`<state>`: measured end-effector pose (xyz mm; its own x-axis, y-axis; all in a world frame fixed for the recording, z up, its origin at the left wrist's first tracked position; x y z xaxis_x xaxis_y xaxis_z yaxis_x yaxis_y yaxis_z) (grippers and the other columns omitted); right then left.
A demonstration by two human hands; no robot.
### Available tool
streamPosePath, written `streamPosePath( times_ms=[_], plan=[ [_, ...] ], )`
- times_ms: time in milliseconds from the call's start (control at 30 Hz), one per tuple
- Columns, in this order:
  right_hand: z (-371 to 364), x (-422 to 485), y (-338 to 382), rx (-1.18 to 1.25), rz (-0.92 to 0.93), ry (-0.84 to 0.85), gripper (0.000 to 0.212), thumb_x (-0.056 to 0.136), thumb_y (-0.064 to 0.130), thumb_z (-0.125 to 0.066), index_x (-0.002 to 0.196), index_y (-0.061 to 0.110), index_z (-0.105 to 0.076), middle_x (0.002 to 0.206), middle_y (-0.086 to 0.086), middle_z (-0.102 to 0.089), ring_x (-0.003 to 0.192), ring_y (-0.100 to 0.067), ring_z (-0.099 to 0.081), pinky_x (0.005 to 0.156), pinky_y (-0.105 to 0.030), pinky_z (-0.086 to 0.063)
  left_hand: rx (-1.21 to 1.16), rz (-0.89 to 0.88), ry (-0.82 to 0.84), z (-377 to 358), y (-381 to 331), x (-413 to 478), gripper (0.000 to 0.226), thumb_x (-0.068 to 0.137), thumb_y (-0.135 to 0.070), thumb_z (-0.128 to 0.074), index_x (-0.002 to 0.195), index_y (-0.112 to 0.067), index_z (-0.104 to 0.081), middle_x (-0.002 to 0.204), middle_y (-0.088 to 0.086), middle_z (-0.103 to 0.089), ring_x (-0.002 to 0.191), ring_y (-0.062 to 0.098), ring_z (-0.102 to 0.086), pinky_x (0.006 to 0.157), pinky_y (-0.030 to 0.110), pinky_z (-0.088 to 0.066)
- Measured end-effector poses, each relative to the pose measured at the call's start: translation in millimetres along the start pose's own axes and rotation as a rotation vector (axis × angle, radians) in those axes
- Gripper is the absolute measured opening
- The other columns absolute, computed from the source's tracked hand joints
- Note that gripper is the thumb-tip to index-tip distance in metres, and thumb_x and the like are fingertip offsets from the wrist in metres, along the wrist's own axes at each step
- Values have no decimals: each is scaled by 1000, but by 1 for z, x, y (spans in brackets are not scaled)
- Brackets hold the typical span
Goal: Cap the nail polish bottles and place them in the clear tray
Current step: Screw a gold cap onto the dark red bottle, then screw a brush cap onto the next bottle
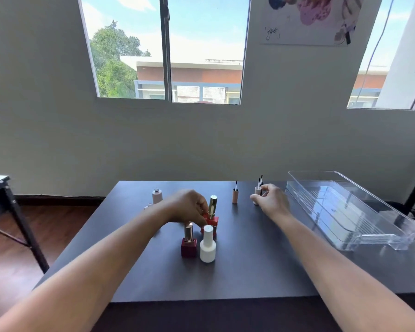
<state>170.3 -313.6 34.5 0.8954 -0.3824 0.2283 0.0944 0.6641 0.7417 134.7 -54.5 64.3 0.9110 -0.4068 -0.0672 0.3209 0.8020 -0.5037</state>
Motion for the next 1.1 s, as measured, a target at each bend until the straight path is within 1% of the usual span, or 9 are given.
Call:
streamPosePath(
  times_ms=[167,300,400,567,667,800,933,1033,1100],
  plan=[
    [-6,6,-4,-14,-12,-6,31,79,28,-71,107,14,-66,103,-11,-71,107,-28,-60,82,-30,-44,-21,-14,6,-6,3,6,22,68,-21,-85,67,-29,-64,62,-18,-63,54,-4,-54,56,17,-45],
    [-6,5,-3,2,14,-31,21,82,23,-68,101,13,-69,101,-11,-71,104,-29,-61,74,-25,-37,-44,-20,-2,-8,7,7,24,68,-20,-85,66,-28,-63,61,-18,-63,46,-10,-51,52,13,-43],
    [-4,2,-1,1,29,-49,18,84,21,-67,99,11,-70,99,-12,-72,103,-31,-61,73,-25,-35,-57,-26,4,-9,7,5,22,68,-21,-85,69,-29,-65,62,-19,-65,51,-10,-55,50,9,-41],
    [2,-9,4,41,45,-63,14,86,24,-66,94,13,-68,84,-3,-72,89,-26,-64,68,-24,-35,-156,-15,-23,5,9,-3,28,66,-19,-86,85,-32,-70,84,-12,-77,63,-7,-66,59,13,-49],
    [6,-22,9,61,63,-55,11,86,26,-64,91,16,-65,74,5,-67,81,-22,-63,67,-24,-35,-194,-31,-97,28,12,-11,26,67,-19,-84,88,-30,-74,79,-14,-77,67,-4,-67,55,14,-51],
    [9,-45,19,95,116,-60,12,87,27,-62,90,16,-65,79,3,-73,79,-21,-63,67,-27,-39,-166,-37,-264,62,21,-24,16,72,-22,-80,85,-30,-77,74,-14,-76,66,-3,-68,55,4,-43],
    [4,-68,30,236,158,18,10,88,24,-63,93,16,-64,80,-4,-73,74,-26,-65,74,-44,-56,-142,11,-422,86,41,-37,9,80,-23,-75,83,-30,-78,75,-13,-75,69,1,-68,69,17,-50],
    [4,-82,39,262,203,31,12,88,24,-66,97,17,-64,82,-5,-72,77,-25,-68,73,-46,-58,-134,82,-531,100,66,-42,10,84,-24,-71,86,-31,-78,83,-18,-73,83,2,-66,74,21,-47],
    [3,-89,42,282,214,35,13,88,24,-67,99,17,-65,82,-4,-72,76,-23,-67,73,-44,-58,-125,139,-555,104,85,-40,12,86,-24,-69,89,-31,-77,89,-14,-73,89,6,-65,77,22,-45]
  ],
)
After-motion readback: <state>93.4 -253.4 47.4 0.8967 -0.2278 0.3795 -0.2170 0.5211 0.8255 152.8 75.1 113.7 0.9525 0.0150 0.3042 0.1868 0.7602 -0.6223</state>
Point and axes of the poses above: each hand's wrist, its own x-axis towards the middle knuckle, its own z-axis out of the back of the hand, y = z × x, the point moved 8 cm from there along x, towards the middle knuckle
